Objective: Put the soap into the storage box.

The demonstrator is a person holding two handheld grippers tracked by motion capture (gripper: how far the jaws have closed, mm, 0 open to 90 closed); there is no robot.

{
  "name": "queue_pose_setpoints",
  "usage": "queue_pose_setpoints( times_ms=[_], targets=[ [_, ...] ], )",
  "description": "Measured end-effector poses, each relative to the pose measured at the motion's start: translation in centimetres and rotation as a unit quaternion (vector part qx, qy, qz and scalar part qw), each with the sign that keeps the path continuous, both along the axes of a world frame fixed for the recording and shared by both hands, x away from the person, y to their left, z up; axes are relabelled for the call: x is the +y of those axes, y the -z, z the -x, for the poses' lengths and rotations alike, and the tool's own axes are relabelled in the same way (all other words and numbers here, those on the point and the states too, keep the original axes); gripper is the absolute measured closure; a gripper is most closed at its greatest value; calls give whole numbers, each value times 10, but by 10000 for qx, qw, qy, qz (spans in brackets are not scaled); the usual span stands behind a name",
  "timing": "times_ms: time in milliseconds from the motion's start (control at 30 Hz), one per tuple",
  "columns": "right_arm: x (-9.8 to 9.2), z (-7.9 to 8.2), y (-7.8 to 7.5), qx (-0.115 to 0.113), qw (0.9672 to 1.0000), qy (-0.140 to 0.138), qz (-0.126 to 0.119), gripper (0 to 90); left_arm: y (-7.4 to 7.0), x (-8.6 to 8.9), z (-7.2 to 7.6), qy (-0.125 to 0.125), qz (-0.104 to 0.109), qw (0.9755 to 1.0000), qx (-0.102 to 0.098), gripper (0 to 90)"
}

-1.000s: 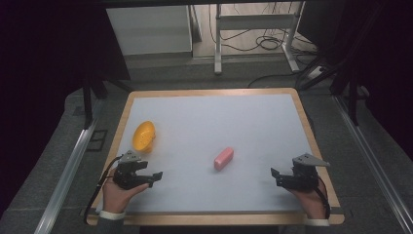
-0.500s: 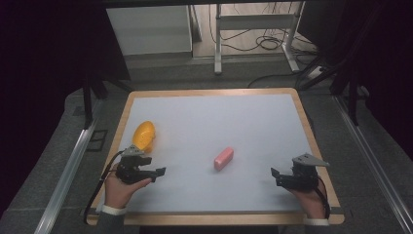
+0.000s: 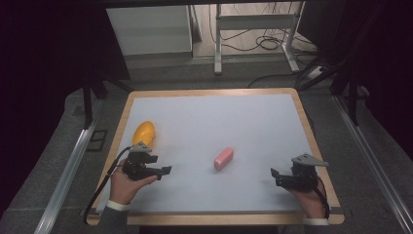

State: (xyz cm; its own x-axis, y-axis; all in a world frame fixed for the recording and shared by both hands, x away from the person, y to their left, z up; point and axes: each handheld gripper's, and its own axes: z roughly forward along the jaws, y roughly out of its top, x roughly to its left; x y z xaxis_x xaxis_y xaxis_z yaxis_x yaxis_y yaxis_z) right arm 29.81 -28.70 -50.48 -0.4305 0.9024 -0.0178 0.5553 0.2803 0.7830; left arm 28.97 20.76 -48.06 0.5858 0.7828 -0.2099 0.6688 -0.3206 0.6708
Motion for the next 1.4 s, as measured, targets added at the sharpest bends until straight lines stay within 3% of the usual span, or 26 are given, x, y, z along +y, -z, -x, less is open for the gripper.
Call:
queue_pose_setpoints(
  times_ms=[500,567,767,967,1400],
  targets=[
    [0,-1,2,69,10000,5,12,94,1,-19,-9,172,-63,9998,95,267],
    [0,-1,2,76,10000,5,25,94,2,-21,-10,193,47,9997,139,267],
    [1,-2,4,108,9999,16,57,94,4,-24,-13,206,5,9996,187,270],
    [2,-2,5,120,9999,-5,86,94,-4,-35,-13,373,65,9992,131,270],
    [0,-2,6,151,9998,20,84,94,-19,-64,-21,535,-133,9985,18,272]
  ],
)
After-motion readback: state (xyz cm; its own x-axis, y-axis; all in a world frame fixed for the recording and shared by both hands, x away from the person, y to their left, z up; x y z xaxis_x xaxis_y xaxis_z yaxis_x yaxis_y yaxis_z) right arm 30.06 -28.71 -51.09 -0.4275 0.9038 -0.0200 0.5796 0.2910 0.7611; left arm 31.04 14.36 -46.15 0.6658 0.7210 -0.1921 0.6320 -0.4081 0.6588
